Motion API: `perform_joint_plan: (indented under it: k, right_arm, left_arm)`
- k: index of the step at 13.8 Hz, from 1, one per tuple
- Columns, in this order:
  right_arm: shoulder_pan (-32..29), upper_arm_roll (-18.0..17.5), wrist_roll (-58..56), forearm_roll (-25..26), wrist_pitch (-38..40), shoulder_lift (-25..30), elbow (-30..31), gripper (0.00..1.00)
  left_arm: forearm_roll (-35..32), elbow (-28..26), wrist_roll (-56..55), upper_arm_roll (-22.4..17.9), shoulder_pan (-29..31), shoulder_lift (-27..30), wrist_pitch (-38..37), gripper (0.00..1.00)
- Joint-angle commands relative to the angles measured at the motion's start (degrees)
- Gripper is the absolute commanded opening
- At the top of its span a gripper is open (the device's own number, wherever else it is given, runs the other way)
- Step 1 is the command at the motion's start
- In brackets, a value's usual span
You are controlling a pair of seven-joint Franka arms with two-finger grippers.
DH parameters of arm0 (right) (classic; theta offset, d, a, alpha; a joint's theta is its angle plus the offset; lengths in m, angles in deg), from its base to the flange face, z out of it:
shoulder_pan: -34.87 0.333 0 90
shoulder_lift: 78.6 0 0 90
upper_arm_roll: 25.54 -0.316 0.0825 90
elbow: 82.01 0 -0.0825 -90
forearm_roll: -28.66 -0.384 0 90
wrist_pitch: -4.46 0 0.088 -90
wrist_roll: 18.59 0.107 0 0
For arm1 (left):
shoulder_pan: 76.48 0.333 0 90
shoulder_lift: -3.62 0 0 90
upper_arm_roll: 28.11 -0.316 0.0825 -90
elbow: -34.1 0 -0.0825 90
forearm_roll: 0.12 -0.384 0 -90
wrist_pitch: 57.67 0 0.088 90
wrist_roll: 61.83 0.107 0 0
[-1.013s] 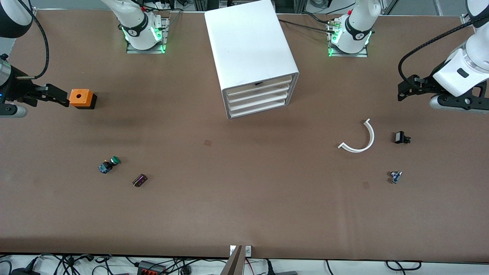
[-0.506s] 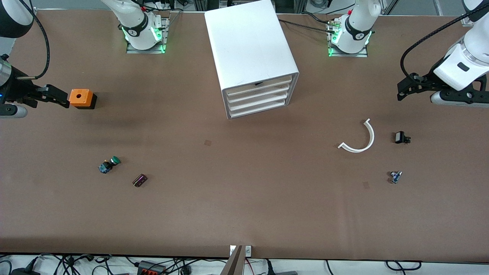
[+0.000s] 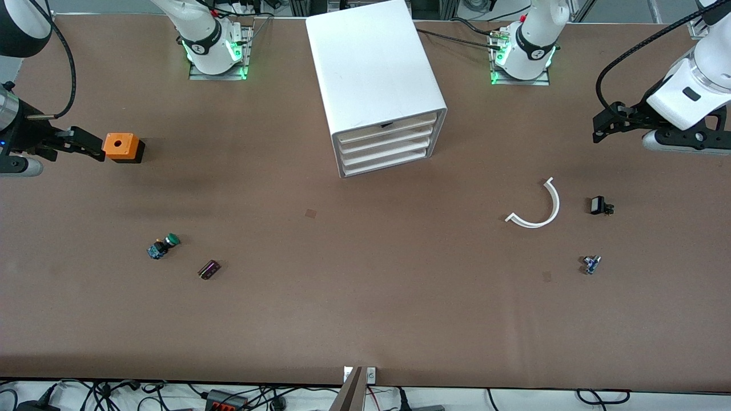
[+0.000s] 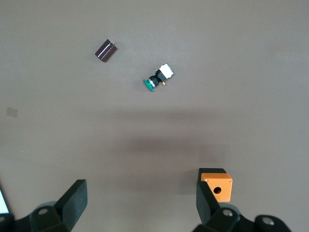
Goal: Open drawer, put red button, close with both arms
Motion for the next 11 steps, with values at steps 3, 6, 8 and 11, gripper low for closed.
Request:
perform_joint_plan:
  k: [3, 6, 8, 11]
  right_arm:
    - [0.03, -0.04, 0.84, 0.43, 0.18, 0.87, 0.84, 1.00]
    - [0.03, -0.04, 0.93, 0.43, 0.36, 0.96, 0.84, 1.00]
    - [0.03, -0.04, 0.93, 0.34, 0.53, 0.96, 0.84, 1.00]
    - [0.03, -0.04, 1.02, 0.25, 0.10, 2.10, 2.41, 1.00]
  left_arm:
    - [0.76, 1.62, -0.04, 0.04, 0.24, -0.55, -1.39, 1.00]
    - [0.68, 1.62, 0.05, 0.04, -0.02, -0.64, -1.39, 1.00]
    - [0.68, 1.62, 0.05, 0.04, -0.02, -0.56, -1.48, 1.00]
    - [0.68, 1.62, 0.05, 0.04, -0.02, -0.64, -1.48, 1.00]
